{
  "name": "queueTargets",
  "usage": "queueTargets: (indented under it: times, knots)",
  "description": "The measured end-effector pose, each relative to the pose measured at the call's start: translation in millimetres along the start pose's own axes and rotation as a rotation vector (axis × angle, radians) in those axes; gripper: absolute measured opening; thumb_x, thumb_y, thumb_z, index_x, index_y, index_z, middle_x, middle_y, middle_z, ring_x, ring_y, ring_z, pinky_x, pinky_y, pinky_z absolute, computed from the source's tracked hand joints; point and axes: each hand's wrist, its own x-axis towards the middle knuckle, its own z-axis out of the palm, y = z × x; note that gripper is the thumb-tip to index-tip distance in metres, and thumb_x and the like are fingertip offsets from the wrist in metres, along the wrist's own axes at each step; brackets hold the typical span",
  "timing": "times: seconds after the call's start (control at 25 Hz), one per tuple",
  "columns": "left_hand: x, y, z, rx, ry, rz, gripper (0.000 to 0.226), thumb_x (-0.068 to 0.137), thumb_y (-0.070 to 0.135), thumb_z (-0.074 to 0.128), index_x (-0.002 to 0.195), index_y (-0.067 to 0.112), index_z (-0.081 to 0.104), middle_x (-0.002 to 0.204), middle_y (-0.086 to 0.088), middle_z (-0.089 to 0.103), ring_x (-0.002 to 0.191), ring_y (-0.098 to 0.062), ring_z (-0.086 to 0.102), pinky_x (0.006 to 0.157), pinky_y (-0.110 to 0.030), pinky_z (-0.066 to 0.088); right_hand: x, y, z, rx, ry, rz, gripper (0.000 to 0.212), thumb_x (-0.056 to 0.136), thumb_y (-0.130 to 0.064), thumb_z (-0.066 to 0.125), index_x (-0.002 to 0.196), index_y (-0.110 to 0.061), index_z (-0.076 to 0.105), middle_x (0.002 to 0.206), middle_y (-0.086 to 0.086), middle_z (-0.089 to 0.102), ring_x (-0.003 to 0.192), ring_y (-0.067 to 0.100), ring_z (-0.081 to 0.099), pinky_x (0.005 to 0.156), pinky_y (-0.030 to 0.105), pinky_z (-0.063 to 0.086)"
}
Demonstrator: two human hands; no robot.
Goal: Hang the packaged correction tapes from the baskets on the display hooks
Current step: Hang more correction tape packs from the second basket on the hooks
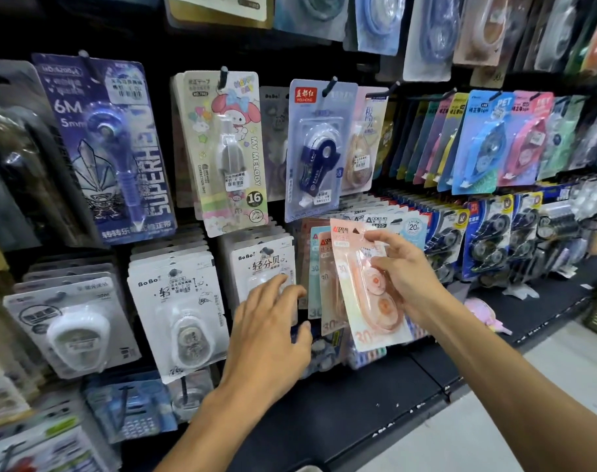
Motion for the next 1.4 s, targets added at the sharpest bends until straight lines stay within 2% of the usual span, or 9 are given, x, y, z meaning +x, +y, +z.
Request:
queueTargets:
  times: [0.24, 0.44, 0.52, 0.64, 0.84, 0.96, 1.08, 1.24, 1.4]
  knots:
    - [3, -6, 0, 0.032, 0.011, 0.018, 0.050, 0.097, 0.037, 0.056, 0.146, 0.034, 0.045, 0.166, 0.009, 0.025, 0.153, -0.012, 0.016, 0.124, -0.033, 0.014, 5, -7, -8, -0.300, -0.068, -0.194, 0.060, 0.095, 0.007, 0.051, 0.110, -0.047, 0.072, 0.128, -0.015, 0.064, 0.081, 0.019, 0.062, 0.070, 0.035, 0.051]
    - [4, -7, 1, 0.075, -0.007, 0.040, 0.056, 0.098, 0.038, 0.053, 0.152, 0.033, 0.039, 0.168, 0.008, 0.019, 0.155, -0.012, 0.010, 0.125, -0.034, 0.010, 4, -2, 4, -0.462, -0.028, -0.183, 0.054, 0.098, 0.003, 0.052, 0.124, -0.044, 0.063, 0.136, -0.014, 0.049, 0.063, 0.006, 0.060, 0.051, 0.022, 0.049]
    - [4, -7, 2, 0.099, -0.012, 0.045, 0.056, 0.098, 0.039, 0.051, 0.152, 0.034, 0.037, 0.169, 0.007, 0.016, 0.155, -0.013, 0.007, 0.126, -0.035, 0.009, 5, 1, 18, -0.730, 0.105, -0.260, 0.046, 0.096, -0.008, 0.059, 0.126, -0.043, 0.059, 0.140, -0.007, 0.043, 0.097, 0.008, 0.063, 0.076, 0.027, 0.057]
    - [3, -9, 3, 0.126, -0.015, 0.062, 0.056, 0.098, 0.041, 0.050, 0.152, 0.035, 0.037, 0.170, 0.005, 0.013, 0.155, -0.014, 0.005, 0.126, -0.035, 0.007, -8, 24, 35, -1.073, 0.330, -0.406, 0.037, 0.096, -0.031, 0.056, 0.132, -0.038, 0.053, 0.148, -0.003, 0.037, 0.129, 0.021, 0.046, 0.103, 0.036, 0.039]
    - [1, -13, 6, 0.144, -0.018, 0.073, 0.056, 0.098, 0.040, 0.051, 0.151, 0.035, 0.037, 0.170, 0.004, 0.010, 0.156, -0.014, 0.001, 0.126, -0.034, 0.003, -4, 51, 44, -0.938, 0.043, -0.340, 0.066, 0.100, -0.050, 0.047, 0.157, -0.042, 0.016, 0.167, -0.007, 0.015, 0.150, 0.018, 0.027, 0.121, 0.047, 0.022]
    - [1, -14, 10, 0.157, -0.027, 0.087, 0.057, 0.098, 0.039, 0.051, 0.153, 0.033, 0.036, 0.171, 0.001, 0.009, 0.157, -0.016, 0.000, 0.125, -0.033, -0.001, 10, 54, 55, -1.006, -0.010, -0.311, 0.079, 0.098, -0.050, 0.052, 0.157, -0.047, 0.001, 0.168, -0.009, 0.002, 0.143, 0.022, 0.042, 0.117, 0.051, 0.028]
    - [2, -18, 9, 0.189, -0.041, 0.112, 0.057, 0.098, 0.039, 0.050, 0.153, 0.033, 0.035, 0.171, 0.001, 0.008, 0.157, -0.016, -0.001, 0.126, -0.035, -0.001, 24, 51, 67, -1.095, 0.072, -0.333, 0.074, 0.103, -0.038, 0.049, 0.159, -0.040, 0.000, 0.169, -0.001, 0.005, 0.145, 0.029, 0.039, 0.108, 0.048, 0.043]
    - [0, -25, 5, 0.266, -0.050, 0.178, 0.054, 0.098, 0.033, 0.050, 0.151, 0.026, 0.041, 0.172, -0.004, 0.009, 0.159, -0.020, -0.002, 0.127, -0.040, -0.004, 17, 61, 65, -1.119, 0.085, -0.397, 0.071, 0.105, -0.023, 0.047, 0.161, -0.034, 0.004, 0.169, 0.006, 0.010, 0.146, 0.031, 0.035, 0.111, 0.049, 0.039]
    - [-54, -43, 19, 0.046, 0.075, 0.176, 0.035, 0.091, 0.018, 0.061, 0.124, 0.013, 0.068, 0.142, -0.010, 0.059, 0.134, -0.031, 0.050, 0.113, -0.046, 0.041, -50, 118, 63, -0.737, 0.345, -0.465, 0.044, 0.099, -0.015, 0.049, 0.142, -0.020, 0.045, 0.136, 0.005, 0.052, 0.117, 0.028, 0.056, 0.096, 0.044, 0.048]
